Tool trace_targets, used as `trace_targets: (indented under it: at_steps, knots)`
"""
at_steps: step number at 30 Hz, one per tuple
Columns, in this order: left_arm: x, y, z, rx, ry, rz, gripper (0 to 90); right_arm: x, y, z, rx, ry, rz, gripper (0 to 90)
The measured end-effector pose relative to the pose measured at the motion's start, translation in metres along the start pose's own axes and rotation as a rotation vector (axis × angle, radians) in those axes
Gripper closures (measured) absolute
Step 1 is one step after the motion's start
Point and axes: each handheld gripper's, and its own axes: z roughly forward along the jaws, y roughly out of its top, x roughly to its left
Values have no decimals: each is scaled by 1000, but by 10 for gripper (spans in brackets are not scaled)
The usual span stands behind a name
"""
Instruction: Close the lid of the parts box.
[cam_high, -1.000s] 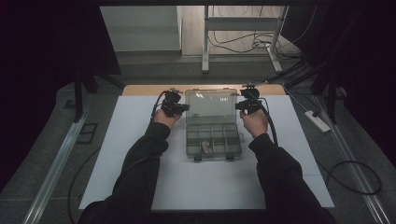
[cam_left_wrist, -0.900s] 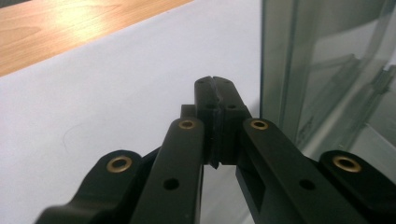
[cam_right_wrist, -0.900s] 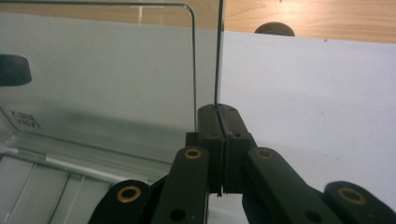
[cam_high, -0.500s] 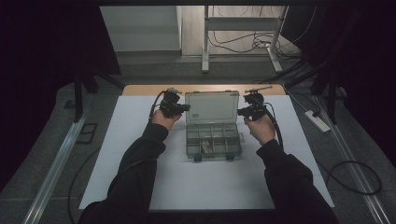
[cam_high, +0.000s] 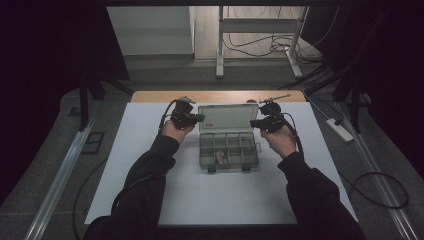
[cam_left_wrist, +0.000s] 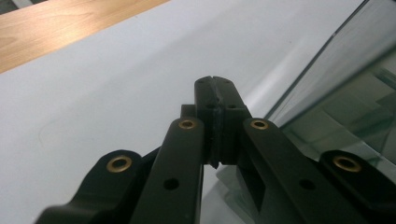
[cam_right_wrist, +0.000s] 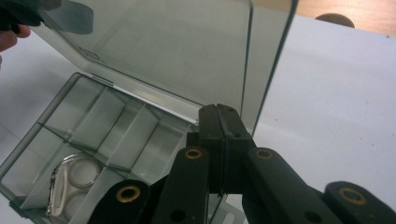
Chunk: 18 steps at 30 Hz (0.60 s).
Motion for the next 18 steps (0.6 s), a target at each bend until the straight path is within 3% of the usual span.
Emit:
trace_targets:
  at_steps: [13,18]
  knots:
    - [-19,-2,-22,15,-13,68,891,9,-9,-21,-13,27,-60,894]
    - [-25,-3,-31,24,-25,48,891,14,-14,-29,-10,41,-80,894]
